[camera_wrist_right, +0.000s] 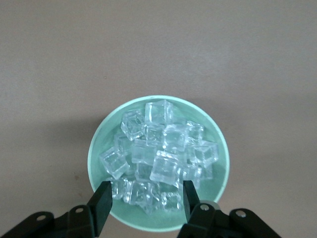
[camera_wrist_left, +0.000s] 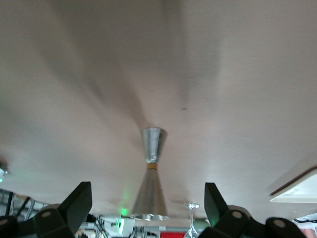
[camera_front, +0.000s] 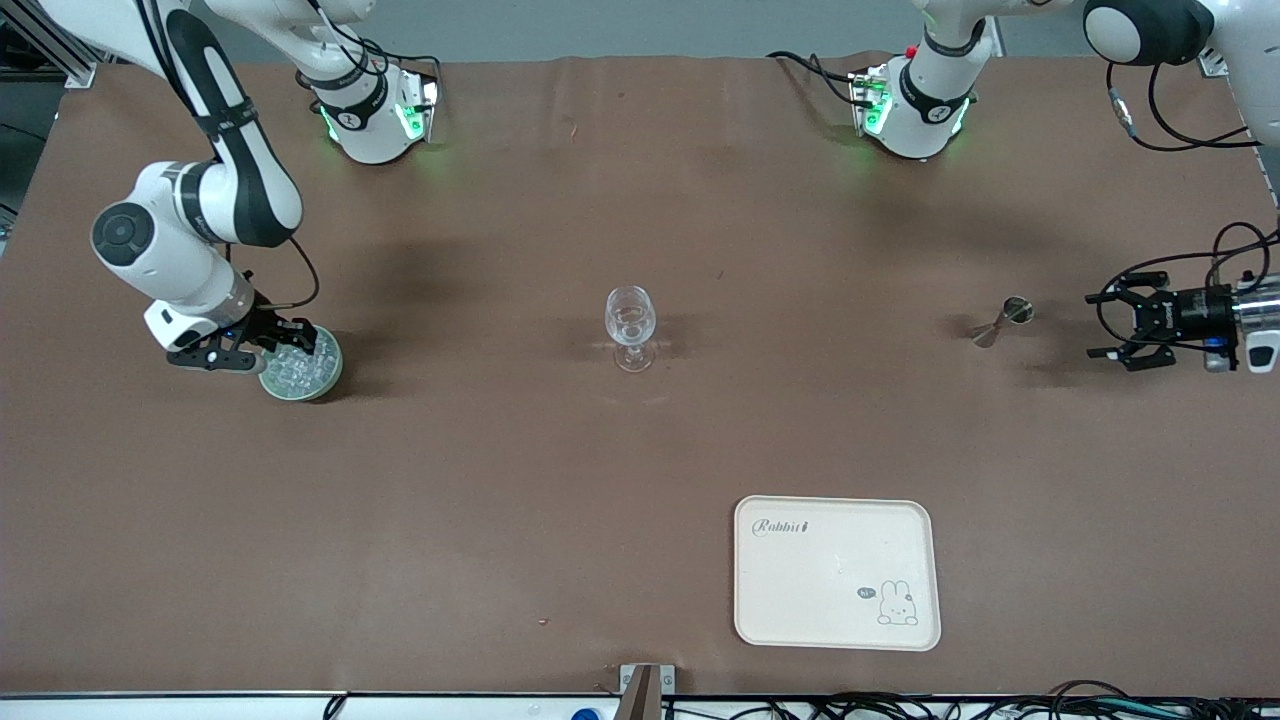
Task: Pour wine and add ice with both arms
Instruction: 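Grasp an ice cube with the right gripper while the left gripper grasps the jigger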
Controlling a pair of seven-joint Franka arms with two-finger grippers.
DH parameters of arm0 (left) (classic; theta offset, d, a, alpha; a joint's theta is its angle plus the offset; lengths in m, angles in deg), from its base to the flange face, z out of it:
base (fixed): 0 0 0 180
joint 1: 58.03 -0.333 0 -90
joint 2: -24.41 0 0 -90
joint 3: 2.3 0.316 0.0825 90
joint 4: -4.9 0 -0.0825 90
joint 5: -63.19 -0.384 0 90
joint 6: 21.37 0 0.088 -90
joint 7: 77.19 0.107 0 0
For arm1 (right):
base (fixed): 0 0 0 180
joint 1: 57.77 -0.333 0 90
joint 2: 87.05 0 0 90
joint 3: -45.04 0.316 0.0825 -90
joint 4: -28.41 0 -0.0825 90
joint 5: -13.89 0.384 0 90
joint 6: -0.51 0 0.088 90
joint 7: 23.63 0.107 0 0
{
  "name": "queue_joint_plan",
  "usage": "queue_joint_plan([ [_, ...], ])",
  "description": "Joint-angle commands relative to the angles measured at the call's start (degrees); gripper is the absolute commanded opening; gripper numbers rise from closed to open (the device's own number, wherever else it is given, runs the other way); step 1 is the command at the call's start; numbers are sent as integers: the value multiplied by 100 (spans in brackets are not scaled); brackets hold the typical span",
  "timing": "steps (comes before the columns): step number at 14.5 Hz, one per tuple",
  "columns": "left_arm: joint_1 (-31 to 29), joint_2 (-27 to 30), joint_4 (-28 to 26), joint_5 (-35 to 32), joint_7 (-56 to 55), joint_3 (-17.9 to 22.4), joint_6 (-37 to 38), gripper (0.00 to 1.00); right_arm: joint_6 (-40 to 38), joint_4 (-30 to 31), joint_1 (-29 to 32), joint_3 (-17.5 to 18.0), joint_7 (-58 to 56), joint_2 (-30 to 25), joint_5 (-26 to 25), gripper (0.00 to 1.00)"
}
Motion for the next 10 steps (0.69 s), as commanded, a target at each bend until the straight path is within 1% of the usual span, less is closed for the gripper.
queue_joint_plan([
  [1, 114, -52, -351, 297, 143, 64, 60, 100, 281, 136, -40, -23, 1, 118, -65, 64],
  [2, 123, -70, -465, 376, 213, 47, 60, 100, 290, 145, -40, -23, 1, 136, -65, 64],
  [4, 175, -158, -685, 788, 433, 12, 60, 100, 447, 224, -76, -23, 1, 223, -65, 64],
  [6, 202, -281, -730, 851, 442, -146, 51, 97, 851, 390, -84, -23, 1, 337, -65, 64],
  [8, 202, -299, -949, 1096, 617, -182, 16, 97, 915, 426, -84, -23, -8, 347, -65, 64],
  [10, 246, -378, -1020, 1360, 723, -269, -2, 97, 906, 426, -76, -23, -34, 356, -65, 58],
])
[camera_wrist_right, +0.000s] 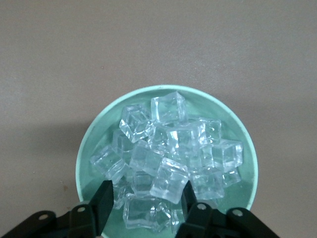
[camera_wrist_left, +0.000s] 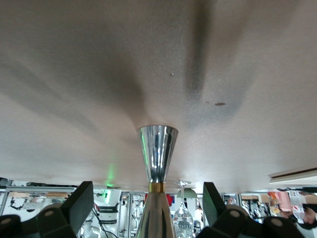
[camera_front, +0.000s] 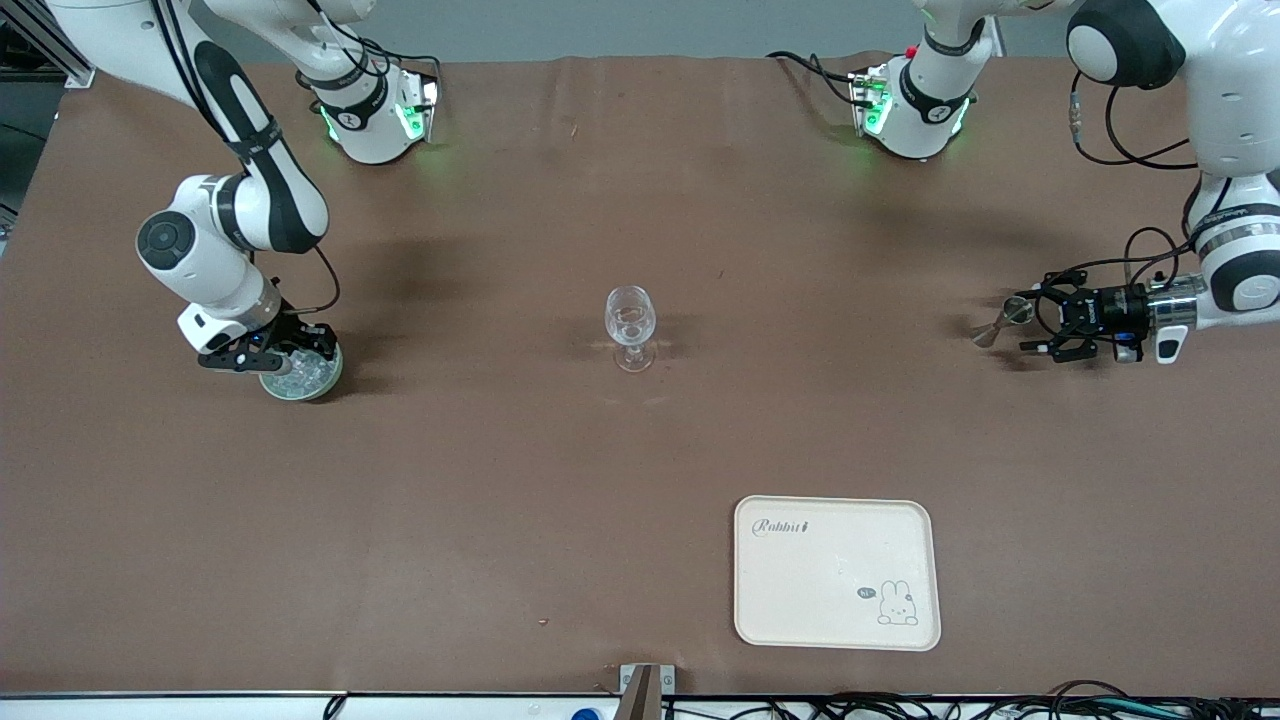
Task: Pour wine and add ice with both arms
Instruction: 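Grasp an ice cube with the right gripper while the left gripper grasps the jigger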
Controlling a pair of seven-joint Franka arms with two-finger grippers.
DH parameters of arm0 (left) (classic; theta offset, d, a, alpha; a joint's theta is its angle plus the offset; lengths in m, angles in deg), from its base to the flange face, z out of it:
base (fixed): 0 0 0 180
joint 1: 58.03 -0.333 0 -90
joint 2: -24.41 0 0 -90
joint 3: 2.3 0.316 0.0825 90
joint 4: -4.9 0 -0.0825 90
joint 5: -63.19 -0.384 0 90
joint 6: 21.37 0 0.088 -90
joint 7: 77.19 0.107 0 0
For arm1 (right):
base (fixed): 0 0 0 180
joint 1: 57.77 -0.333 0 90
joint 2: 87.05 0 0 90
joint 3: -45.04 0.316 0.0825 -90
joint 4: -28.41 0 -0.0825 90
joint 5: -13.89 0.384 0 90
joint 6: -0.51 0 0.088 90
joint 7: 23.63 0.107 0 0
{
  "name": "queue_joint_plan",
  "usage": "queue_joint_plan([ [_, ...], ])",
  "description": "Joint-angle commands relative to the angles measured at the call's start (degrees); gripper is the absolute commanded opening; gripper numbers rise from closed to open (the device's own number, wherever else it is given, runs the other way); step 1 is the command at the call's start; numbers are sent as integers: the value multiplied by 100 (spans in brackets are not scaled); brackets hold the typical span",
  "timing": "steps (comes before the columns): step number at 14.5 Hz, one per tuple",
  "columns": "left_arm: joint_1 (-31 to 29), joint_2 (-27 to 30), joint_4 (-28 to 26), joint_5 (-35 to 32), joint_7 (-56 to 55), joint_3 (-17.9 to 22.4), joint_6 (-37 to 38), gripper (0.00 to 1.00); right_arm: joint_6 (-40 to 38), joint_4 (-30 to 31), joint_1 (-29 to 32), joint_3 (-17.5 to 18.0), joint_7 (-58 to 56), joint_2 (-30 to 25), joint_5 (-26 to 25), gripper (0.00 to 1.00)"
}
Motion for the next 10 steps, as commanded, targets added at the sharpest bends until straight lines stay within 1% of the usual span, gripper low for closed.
queue_joint_plan([
  [1, 71, -20, -155, 318, 172, -56, -22, 97, 81, 126, -46, -35, -36, -21, -65, 55],
  [2, 62, -20, -173, 327, 189, -65, -22, 97, 81, 126, -38, -35, -71, -21, -65, 52],
  [5, 71, -11, -304, 362, 198, -73, -22, 97, 55, 126, -29, -35, -80, -21, -65, 52],
  [6, 62, -20, -313, 414, 250, -73, -22, 96, 46, 126, -29, -35, -80, -21, -65, 46],
  [7, 62, -20, -313, 415, 294, -73, -22, 96, 29, 126, -29, -35, -80, -21, -65, 35],
  [8, 62, -20, -313, 423, 295, -73, -22, 93, -50, 108, -29, -35, -80, -21, -73, 25],
  [9, 62, -20, -322, 476, 312, -73, -22, 89, -94, 82, -29, -35, -80, -21, -65, 18],
  [10, 62, -20, -331, 511, 304, -73, -22, 88, -112, 73, -29, -35, -72, -21, -65, 14],
])
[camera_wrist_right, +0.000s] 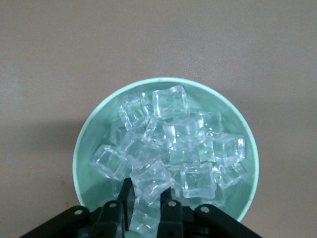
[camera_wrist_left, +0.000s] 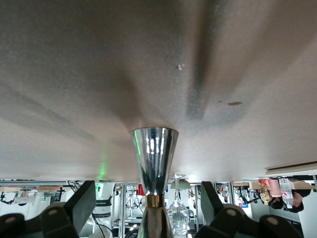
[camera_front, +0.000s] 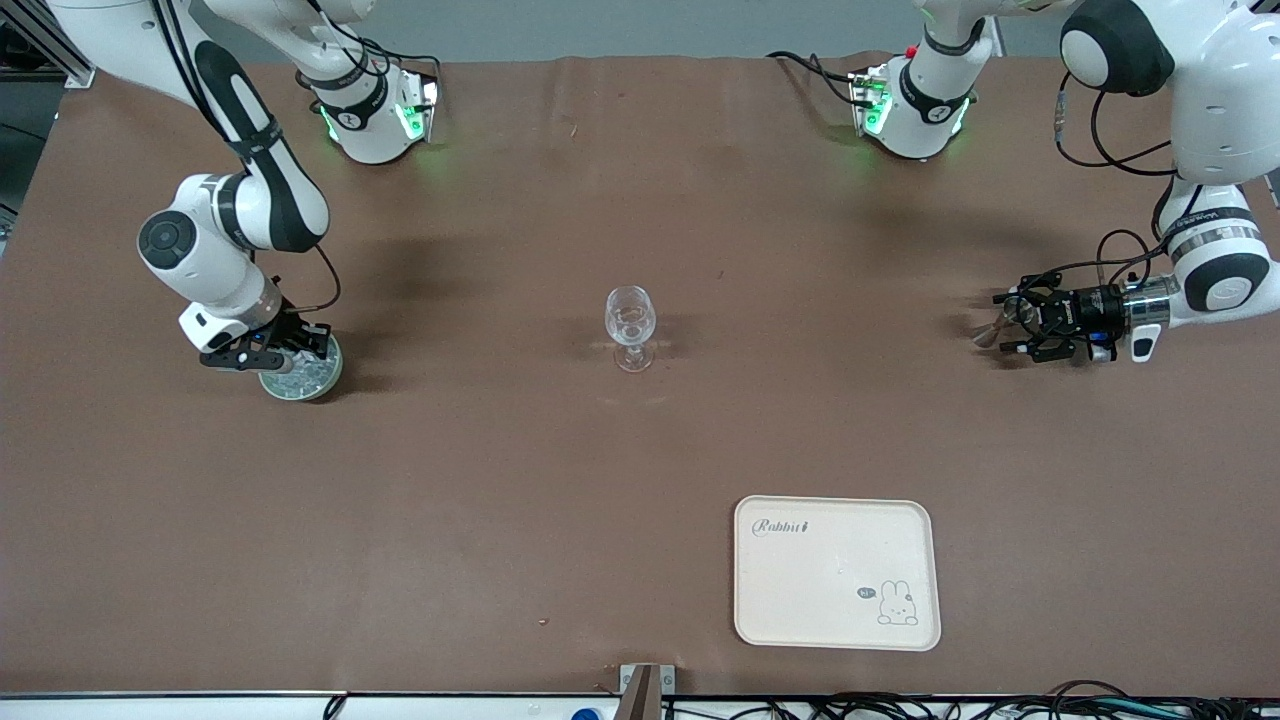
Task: Pour wine and add ice with both arms
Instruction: 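Lift the jigger with the left gripper while the right gripper holds the ice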
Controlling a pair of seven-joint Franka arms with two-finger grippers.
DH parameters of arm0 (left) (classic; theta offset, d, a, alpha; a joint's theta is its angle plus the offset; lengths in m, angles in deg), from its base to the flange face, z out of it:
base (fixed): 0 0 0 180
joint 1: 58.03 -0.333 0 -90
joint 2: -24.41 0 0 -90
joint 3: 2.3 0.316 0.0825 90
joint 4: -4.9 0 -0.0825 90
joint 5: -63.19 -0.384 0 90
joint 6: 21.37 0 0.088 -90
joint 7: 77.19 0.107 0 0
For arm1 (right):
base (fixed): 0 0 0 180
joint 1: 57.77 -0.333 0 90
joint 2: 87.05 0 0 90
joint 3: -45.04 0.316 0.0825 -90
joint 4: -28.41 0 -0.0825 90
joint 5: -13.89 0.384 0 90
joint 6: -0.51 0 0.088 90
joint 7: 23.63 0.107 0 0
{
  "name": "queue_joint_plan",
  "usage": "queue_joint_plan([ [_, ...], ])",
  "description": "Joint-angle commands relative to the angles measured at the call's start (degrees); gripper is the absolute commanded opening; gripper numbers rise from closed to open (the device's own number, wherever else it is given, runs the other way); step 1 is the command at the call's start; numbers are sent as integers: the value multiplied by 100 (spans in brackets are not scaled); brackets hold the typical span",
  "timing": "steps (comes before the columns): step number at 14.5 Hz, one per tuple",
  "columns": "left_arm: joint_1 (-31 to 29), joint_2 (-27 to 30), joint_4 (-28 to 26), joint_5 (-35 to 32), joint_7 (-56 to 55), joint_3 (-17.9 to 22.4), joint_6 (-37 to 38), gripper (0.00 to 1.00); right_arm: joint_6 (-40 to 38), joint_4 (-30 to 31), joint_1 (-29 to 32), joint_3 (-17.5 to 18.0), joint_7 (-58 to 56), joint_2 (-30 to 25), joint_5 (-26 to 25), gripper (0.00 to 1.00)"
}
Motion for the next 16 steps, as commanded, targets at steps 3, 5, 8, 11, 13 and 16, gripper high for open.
queue_joint_plan([
  [3, 39, 41, -79, 252, 51, 30, -19, 73, -242, -91, -19, -24, -17, -14, -60, 11],
  [5, 21, 32, -96, 270, 33, 30, -19, 38, -662, -284, -11, -24, -17, -58, -60, 8],
  [8, 4, 76, -280, 357, 95, 22, -2, 13, -1628, -758, -11, -24, -17, -102, -60, 4],
  [11, -13, 111, -465, 542, 95, 22, 33, 1, -2272, -1154, -11, -24, -17, -155, -60, 3],
  [13, -14, 260, -465, 534, 8, 30, 190, 0, -2291, -1190, -11, -24, -17, -146, -60, 4],
  [16, 12, 585, -465, 516, -308, 48, 534, 0, -2107, -1182, -11, -33, -25, -111, -60, 41],
])
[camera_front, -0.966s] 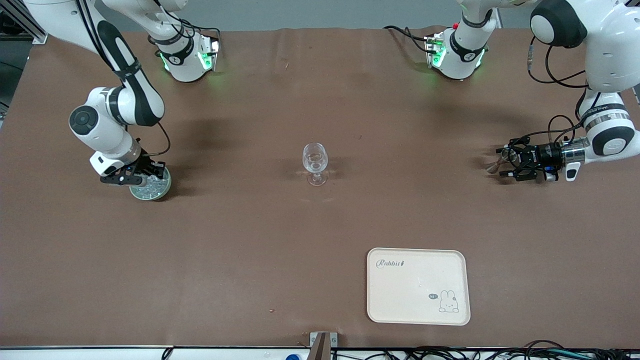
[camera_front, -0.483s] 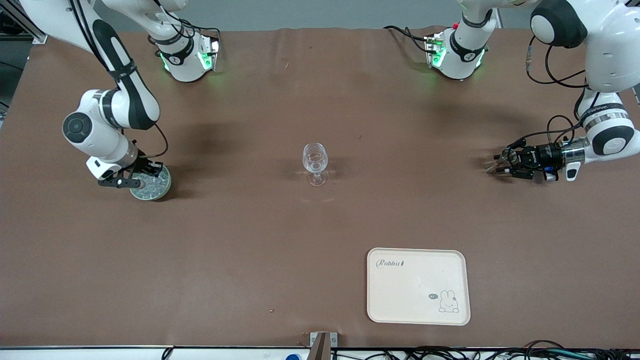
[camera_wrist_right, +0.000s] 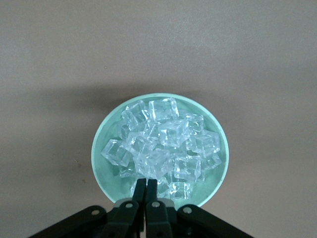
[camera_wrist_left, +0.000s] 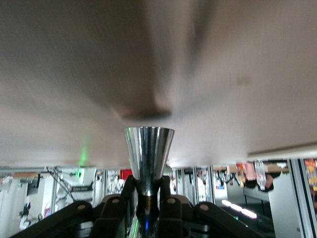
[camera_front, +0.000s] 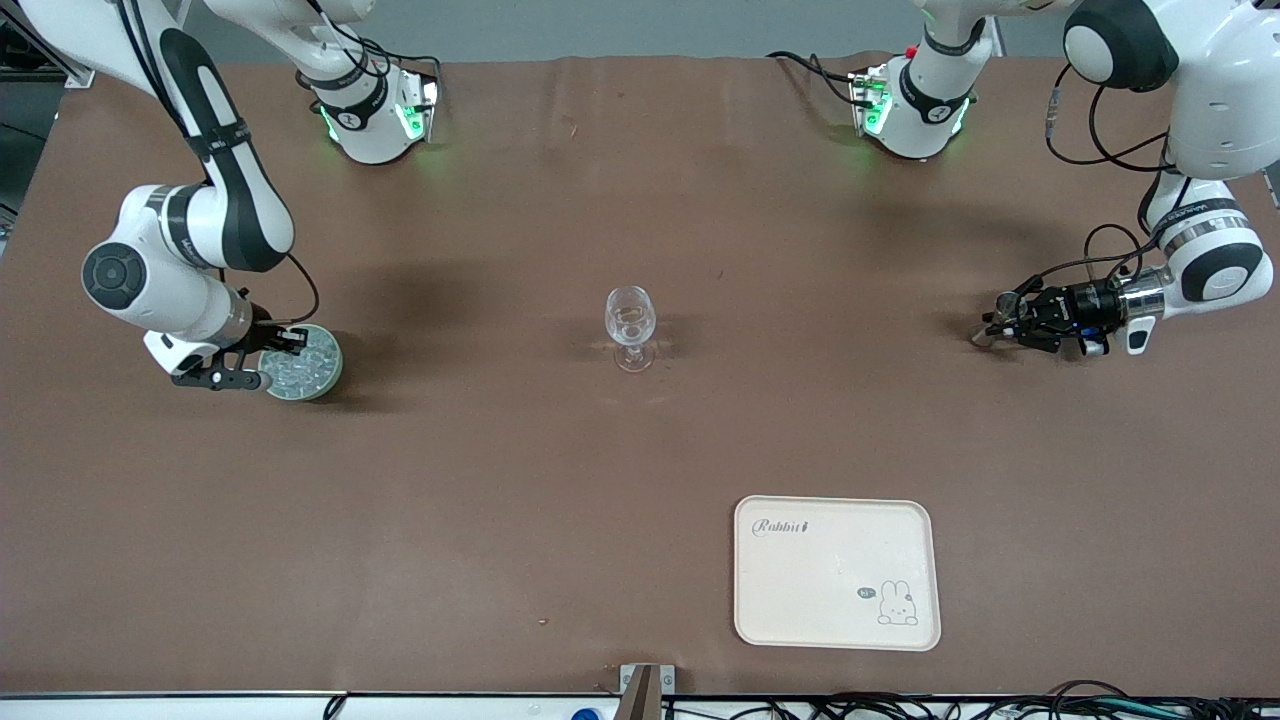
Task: Pour wine and add ice with both arms
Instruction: 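Lift the jigger with the left gripper while the right gripper holds the ice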
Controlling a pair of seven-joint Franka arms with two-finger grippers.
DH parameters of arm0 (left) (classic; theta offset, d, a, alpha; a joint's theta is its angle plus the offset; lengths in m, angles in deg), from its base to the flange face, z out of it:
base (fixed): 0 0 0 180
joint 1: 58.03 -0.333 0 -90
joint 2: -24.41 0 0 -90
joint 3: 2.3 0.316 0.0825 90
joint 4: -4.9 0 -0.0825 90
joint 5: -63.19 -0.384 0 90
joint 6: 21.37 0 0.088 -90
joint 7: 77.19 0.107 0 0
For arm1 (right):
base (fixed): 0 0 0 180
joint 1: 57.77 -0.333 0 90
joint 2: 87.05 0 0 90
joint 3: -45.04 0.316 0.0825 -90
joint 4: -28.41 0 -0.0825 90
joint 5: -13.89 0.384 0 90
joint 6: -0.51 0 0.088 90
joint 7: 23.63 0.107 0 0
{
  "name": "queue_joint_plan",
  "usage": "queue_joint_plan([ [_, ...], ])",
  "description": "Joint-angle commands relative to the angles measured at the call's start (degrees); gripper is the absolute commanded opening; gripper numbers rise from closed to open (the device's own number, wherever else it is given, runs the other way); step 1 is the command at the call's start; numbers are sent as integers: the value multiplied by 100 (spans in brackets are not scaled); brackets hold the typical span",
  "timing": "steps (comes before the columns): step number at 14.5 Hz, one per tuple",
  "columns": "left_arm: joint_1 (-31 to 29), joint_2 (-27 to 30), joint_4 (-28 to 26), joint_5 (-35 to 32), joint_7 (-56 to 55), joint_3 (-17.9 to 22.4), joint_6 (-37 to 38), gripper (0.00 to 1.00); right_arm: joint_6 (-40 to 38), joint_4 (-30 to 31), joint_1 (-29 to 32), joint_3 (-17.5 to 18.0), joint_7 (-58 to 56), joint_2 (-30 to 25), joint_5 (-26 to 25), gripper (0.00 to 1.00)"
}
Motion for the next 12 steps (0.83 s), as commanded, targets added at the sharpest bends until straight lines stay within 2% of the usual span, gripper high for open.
queue_joint_plan([
  [1, 62, 615, -152, -5, -439, 15, 173, 0, 307, 101, -11, -25, -25, -30, -60, 49],
  [3, 176, 1071, -100, -381, -580, -152, 173, 0, 563, 172, -11, -25, -25, 66, -60, 61],
  [4, 168, 1291, -100, -409, -816, -248, 173, 0, 660, 215, -11, -25, -34, 93, -69, 63],
  [7, 115, 1872, -82, -427, -1643, -793, 164, 0, 1344, 540, -11, -34, -43, 242, -86, 65],
  [8, 115, 1987, -73, -419, -1897, -959, 155, 0, 1364, 576, -11, -34, -60, 251, -95, 64],
  [10, 106, 2294, -73, -357, -2468, -1425, 15, 0, 1390, 637, -2, -34, -61, 251, -104, 58],
  [11, 63, 2435, -73, -287, -2636, -1575, -12, 0, 1390, 655, -11, -34, -52, 242, -104, 52],
  [12, 62, 2549, -73, -191, -2838, -1820, -29, 0, 1364, 655, -11, -34, -52, 242, -104, 40],
])
